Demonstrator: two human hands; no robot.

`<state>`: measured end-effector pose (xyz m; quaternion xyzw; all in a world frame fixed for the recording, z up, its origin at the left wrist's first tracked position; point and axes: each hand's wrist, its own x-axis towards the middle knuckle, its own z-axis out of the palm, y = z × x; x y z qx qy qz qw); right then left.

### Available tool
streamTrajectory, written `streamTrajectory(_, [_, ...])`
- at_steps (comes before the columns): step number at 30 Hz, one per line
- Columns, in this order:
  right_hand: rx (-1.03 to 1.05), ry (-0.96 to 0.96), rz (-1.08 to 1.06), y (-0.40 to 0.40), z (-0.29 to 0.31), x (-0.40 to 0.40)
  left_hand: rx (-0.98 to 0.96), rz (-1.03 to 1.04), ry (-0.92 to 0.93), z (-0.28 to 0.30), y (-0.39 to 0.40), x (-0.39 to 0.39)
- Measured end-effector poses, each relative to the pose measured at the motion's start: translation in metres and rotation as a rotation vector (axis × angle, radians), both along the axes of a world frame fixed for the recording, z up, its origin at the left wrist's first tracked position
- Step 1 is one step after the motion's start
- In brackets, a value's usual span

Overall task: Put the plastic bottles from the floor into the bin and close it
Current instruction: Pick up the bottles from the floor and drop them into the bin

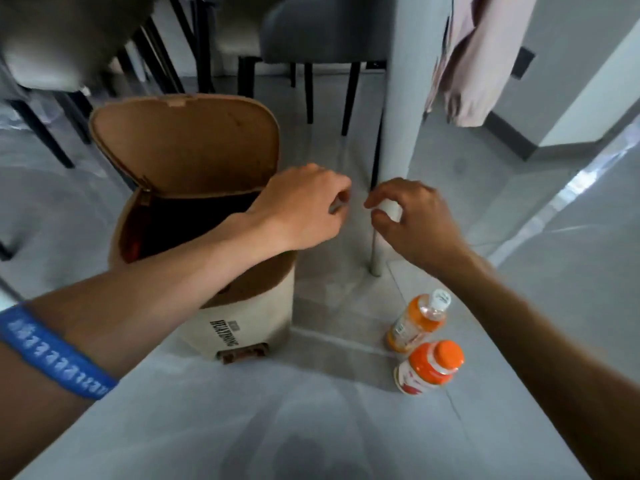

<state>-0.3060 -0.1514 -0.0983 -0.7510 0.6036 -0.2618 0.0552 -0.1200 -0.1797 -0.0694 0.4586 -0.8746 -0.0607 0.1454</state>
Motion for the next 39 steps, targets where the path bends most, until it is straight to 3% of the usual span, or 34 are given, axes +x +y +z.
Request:
streamTrajectory(4, [0.198, 0.033, -0.248, 0.06, -0.044, -0.069, 0.187, -0.189, -0.064, -0.047, 0.036, -0.087])
streamTrajectory(8, [0.51, 0.14, -0.214, 0.078, -0.089, -0.097, 0.441, -0.258, -0.19, -0.115, 0.084, -0.142])
streamTrajectory(12, [0.55, 0.072, -0.177, 0.071, -0.107, -0.105, 0.571, -0.083, 0.018, -0.155, 0.109, -0.146])
streamTrajectory(17, [0.489, 0.06, -0.156, 0.066, -0.109, -0.11, 0.452, 0.003, 0.168, -0.163, 0.111, -0.143])
streamTrajectory(20, [0.383, 0.014, -0.163, 0.06, -0.099, -0.107, 0.421, -0.042, 0.105, -0.147, 0.102, -0.134])
streamTrajectory(23, [0.206, -0.172, -0.175, 0.05, -0.066, -0.084, 0.396, -0.09, 0.079, -0.096, 0.087, -0.112])
streamTrajectory(27, [-0.066, -0.46, -0.141, 0.032, 0.003, -0.038, 0.355, -0.105, 0.218, 0.013, 0.063, -0.056])
streamTrajectory(32, [-0.325, -0.718, -0.021, 0.015, 0.069, 0.026, 0.1, 0.105, 0.465, 0.118, 0.041, 0.057])
streamTrajectory(35, [-0.321, -0.758, 0.104, 0.007, 0.075, 0.067, 0.017, 0.23, 0.445, 0.129, 0.029, 0.113])
streamTrajectory(39, [-0.117, -0.685, 0.23, -0.011, 0.056, 0.114, 0.247, 0.301, 0.185, 0.084, 0.018, 0.158])
